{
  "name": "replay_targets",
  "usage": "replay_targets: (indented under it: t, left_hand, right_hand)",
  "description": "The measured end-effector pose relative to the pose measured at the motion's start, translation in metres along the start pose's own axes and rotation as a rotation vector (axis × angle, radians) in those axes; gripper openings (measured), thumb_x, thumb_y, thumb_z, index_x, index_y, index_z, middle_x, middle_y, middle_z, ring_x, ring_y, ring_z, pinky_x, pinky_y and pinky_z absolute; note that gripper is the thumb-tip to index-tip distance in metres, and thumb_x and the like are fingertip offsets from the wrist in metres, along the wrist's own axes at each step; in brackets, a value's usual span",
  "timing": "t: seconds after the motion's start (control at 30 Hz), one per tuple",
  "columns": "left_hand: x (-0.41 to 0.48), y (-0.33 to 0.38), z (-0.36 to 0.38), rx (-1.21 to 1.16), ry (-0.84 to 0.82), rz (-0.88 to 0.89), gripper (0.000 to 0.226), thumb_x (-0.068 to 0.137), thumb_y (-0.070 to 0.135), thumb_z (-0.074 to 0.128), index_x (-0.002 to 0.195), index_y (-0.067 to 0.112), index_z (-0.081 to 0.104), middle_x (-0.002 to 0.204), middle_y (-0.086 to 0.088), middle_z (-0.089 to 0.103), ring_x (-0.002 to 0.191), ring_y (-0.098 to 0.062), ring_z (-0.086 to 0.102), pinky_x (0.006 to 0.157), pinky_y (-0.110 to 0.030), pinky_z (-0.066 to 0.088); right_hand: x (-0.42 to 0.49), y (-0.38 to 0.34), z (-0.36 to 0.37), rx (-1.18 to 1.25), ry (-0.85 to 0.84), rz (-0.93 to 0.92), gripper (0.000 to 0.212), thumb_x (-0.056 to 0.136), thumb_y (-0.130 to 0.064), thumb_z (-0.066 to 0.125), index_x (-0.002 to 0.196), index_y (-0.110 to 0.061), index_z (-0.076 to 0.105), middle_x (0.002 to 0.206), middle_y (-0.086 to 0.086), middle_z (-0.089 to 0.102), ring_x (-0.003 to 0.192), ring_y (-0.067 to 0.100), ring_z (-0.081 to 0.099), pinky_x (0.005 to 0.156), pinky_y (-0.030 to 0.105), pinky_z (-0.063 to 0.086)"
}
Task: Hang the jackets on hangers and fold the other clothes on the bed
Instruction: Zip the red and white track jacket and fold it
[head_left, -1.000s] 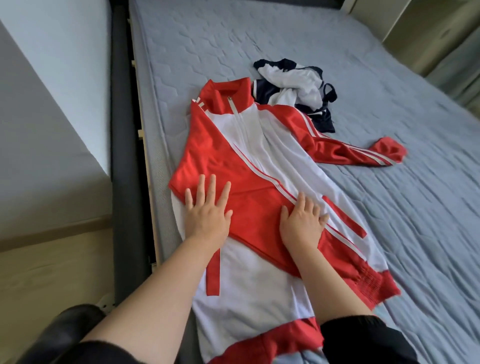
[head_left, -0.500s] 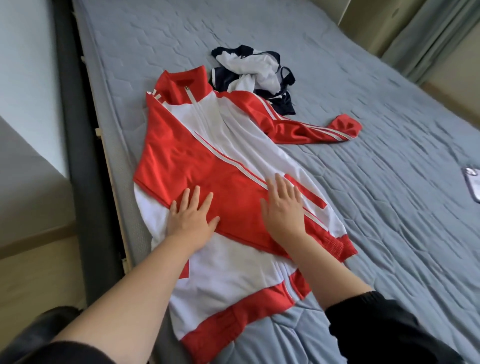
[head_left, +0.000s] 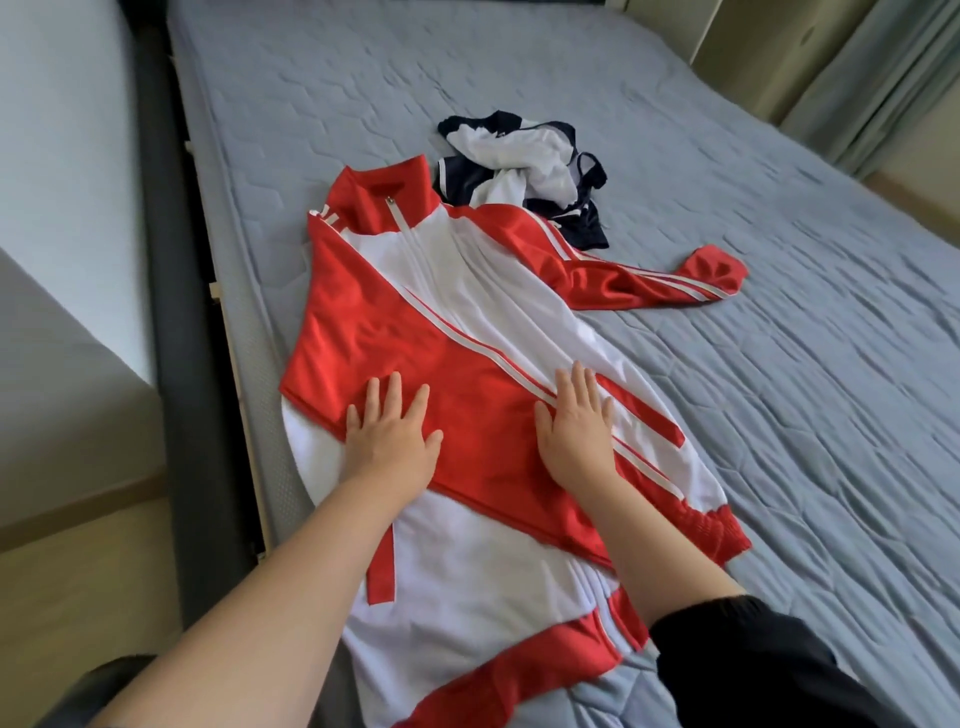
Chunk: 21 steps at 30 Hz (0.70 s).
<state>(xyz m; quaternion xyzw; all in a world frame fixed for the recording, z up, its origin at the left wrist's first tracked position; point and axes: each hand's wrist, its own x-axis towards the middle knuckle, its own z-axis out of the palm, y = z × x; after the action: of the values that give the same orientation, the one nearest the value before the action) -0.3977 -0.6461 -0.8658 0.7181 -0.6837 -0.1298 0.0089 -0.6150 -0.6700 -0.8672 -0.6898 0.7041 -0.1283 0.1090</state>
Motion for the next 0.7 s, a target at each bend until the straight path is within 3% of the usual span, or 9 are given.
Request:
replay_targets:
  t: [0.1,0.2,0.27,0.33,0.37,0.43,0.5,0.6,0.7]
  left_hand:
    - [0.02,0.009,-0.008,-0.032,-0.042,-0.008,0.064,0.096,0.05,0.036,0.152,0.032,0.009,0.161,-0.003,-0.006,0.147,-0.026,-0.009,0.116,-0.051,0.006]
    - [0.04,0.018,-0.011,-0.073,-0.123,-0.06,0.066,0.096,0.053,0.036,0.151,0.035,0.007,0.16,-0.002,-0.009,0.146,-0.026,-0.011,0.115,-0.053,0.006]
    - [0.054,0.027,-0.012,-0.072,-0.146,-0.069,0.071,0.093,0.059,0.038,0.151,0.037,0.004,0.16,-0.002,-0.012,0.146,-0.027,-0.013,0.115,-0.054,0.004]
    - [0.067,0.037,-0.012,-0.086,-0.161,-0.08,0.078,0.089,0.066,0.039,0.15,0.039,0.0,0.16,-0.001,-0.014,0.146,-0.027,-0.015,0.114,-0.055,0.004]
    - [0.072,0.041,-0.011,-0.087,-0.177,-0.088,0.082,0.086,0.07,0.04,0.15,0.04,-0.002,0.159,-0.001,-0.016,0.146,-0.027,-0.015,0.114,-0.056,0.004]
    - [0.079,0.046,-0.005,-0.061,-0.232,-0.095,0.094,0.079,0.077,0.043,0.149,0.041,-0.009,0.158,-0.002,-0.019,0.145,-0.029,-0.017,0.113,-0.058,0.004]
    - [0.081,0.045,0.001,-0.005,-0.275,-0.089,0.102,0.074,0.081,0.045,0.147,0.041,-0.015,0.158,-0.003,-0.022,0.145,-0.03,-0.017,0.113,-0.059,0.007]
    - [0.085,0.044,0.004,0.059,-0.322,-0.088,0.107,0.071,0.083,0.045,0.147,0.04,-0.017,0.157,-0.004,-0.023,0.145,-0.032,-0.017,0.113,-0.059,0.01]
    - [0.088,0.046,0.002,0.092,-0.376,-0.099,0.108,0.071,0.084,0.045,0.146,0.04,-0.019,0.157,-0.004,-0.025,0.144,-0.032,-0.019,0.113,-0.059,0.011]
  right_hand:
    - [0.04,-0.002,-0.009,0.026,-0.014,-0.002,0.055,0.101,-0.034,0.035,0.148,-0.009,0.026,0.16,0.012,0.011,0.148,0.025,0.006,0.117,0.045,0.007]
    - [0.081,-0.005,-0.024,0.337,-0.01,0.125,0.049,0.099,-0.029,0.042,0.142,-0.006,0.037,0.151,0.012,0.032,0.141,0.027,0.027,0.112,0.04,0.023]
    - [0.108,-0.006,-0.033,0.566,-0.007,0.269,0.04,0.097,-0.03,0.043,0.131,-0.009,0.046,0.124,0.006,0.052,0.115,0.022,0.049,0.097,0.034,0.034]
    - [0.134,0.002,-0.034,0.682,-0.004,0.395,0.015,0.095,-0.029,0.045,0.097,-0.015,0.05,0.084,-0.003,0.048,0.079,0.017,0.045,0.078,0.03,0.033]
    - [0.145,0.008,-0.034,0.772,-0.013,0.464,0.017,0.094,-0.03,0.047,0.087,-0.015,0.049,0.076,-0.002,0.044,0.074,0.018,0.043,0.075,0.031,0.034]
    - [0.162,0.019,-0.033,1.117,-0.107,0.656,0.023,0.095,-0.037,0.051,0.107,-0.017,0.054,0.094,0.006,0.055,0.09,0.022,0.054,0.084,0.034,0.043]
    - [0.179,0.035,-0.03,1.386,-0.155,0.794,0.06,0.095,-0.043,0.053,0.143,-0.012,0.035,0.13,0.016,0.05,0.119,0.028,0.054,0.1,0.034,0.044]
    - [0.199,0.045,-0.023,1.609,-0.084,0.844,0.074,0.095,-0.041,0.055,0.15,-0.008,0.019,0.148,0.02,0.034,0.128,0.032,0.048,0.1,0.035,0.045]
    - [0.212,0.037,-0.022,1.783,-0.028,0.895,0.055,0.097,-0.025,0.055,0.145,-0.009,0.034,0.144,0.011,0.045,0.124,0.027,0.053,0.085,0.035,0.051]
